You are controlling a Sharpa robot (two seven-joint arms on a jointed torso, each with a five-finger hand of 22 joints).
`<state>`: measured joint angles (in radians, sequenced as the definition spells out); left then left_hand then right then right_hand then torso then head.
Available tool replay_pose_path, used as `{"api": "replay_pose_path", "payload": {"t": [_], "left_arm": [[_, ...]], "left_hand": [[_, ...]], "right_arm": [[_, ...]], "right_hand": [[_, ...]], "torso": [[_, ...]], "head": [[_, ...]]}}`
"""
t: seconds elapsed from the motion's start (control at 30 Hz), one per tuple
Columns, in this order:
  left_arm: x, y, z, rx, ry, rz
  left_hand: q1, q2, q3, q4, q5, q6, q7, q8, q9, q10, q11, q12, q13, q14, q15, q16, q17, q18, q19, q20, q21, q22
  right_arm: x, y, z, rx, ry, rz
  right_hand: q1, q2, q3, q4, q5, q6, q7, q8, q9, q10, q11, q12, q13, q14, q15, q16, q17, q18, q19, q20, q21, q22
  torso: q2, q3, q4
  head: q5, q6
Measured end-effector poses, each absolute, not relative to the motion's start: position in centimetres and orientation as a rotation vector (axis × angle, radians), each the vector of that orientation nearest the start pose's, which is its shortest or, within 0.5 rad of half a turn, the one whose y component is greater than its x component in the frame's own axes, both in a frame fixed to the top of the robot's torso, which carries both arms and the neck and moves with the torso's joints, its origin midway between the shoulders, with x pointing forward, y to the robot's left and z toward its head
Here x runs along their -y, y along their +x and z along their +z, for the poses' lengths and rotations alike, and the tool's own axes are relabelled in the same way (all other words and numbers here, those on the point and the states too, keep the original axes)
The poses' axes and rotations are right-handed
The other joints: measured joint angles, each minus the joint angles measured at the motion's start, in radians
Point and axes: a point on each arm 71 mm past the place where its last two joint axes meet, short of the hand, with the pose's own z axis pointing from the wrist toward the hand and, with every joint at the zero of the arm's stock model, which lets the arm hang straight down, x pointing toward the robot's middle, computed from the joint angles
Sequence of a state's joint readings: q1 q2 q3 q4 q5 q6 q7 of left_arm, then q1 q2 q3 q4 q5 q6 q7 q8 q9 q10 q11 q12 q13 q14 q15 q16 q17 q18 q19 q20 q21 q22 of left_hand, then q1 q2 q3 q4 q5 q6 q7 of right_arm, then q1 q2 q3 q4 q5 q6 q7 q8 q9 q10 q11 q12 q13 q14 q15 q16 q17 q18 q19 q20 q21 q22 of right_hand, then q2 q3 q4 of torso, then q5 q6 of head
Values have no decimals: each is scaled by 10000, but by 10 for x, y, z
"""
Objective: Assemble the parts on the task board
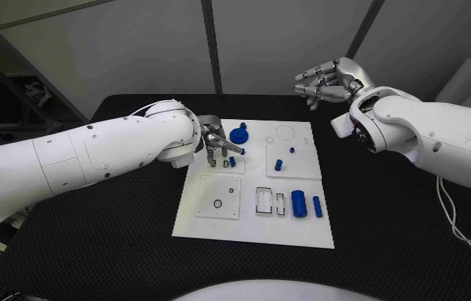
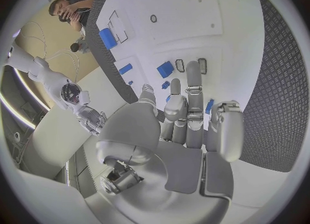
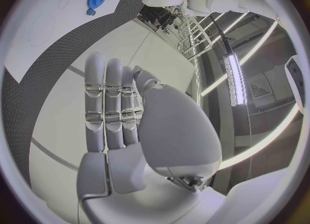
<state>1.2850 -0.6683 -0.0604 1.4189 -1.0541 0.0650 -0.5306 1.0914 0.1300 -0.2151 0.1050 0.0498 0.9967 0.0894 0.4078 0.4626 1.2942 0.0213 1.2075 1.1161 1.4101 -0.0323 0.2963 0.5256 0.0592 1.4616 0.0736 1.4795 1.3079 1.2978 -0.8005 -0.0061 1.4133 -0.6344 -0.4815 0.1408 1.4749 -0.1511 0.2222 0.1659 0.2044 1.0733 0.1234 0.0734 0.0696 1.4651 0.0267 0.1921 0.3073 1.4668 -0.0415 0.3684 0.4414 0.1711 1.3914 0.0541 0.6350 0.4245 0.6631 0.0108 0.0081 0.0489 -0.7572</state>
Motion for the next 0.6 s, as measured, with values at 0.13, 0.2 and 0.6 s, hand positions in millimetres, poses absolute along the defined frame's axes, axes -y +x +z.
{"api": "replay_pose_path", "payload": {"t": [0.13,0.2,0.6], "left_arm": [[-156,507,-196,-22414,-1498,-4547],[-155,508,-197,-22472,-1407,-4520],[-151,508,-199,-22808,-1012,-4355]], "left_hand": [[-31,31,0,0,0,0,0,0,33,0,0,0,13,0,0,0,9,-1,0,0,0,0],[-31,32,0,0,0,-2,-2,33,60,0,0,0,13,3,-3,0,19,-1,0,0,0,-1],[50,112,70,-71,0,-107,-35,141,299,-1,0,0,12,35,-35,-60,97,-1,-1,0,38,-1]], "right_arm": [[222,529,-122,-14236,5700,10690],[222,529,-122,-14232,5685,10677],[220,529,-122,-14236,5618,10634]], "right_hand": [[0,0,0,0,0,-39,38,0,0,-115,34,93,297,0,0,67,248,0,-181,28,170,160],[-1,1,0,0,0,-72,6,0,0,-166,53,115,429,0,0,88,356,-1,-211,31,273,249],[-92,15,-29,30,41,-107,39,0,1,-310,54,213,912,-39,40,196,774,-1,-445,46,581,577]], "torso": [[8,-6,-12],[8,-9,-12],[16,-17,-9]], "head": [[-5,-22],[-23,-36],[-43,-100]]}}
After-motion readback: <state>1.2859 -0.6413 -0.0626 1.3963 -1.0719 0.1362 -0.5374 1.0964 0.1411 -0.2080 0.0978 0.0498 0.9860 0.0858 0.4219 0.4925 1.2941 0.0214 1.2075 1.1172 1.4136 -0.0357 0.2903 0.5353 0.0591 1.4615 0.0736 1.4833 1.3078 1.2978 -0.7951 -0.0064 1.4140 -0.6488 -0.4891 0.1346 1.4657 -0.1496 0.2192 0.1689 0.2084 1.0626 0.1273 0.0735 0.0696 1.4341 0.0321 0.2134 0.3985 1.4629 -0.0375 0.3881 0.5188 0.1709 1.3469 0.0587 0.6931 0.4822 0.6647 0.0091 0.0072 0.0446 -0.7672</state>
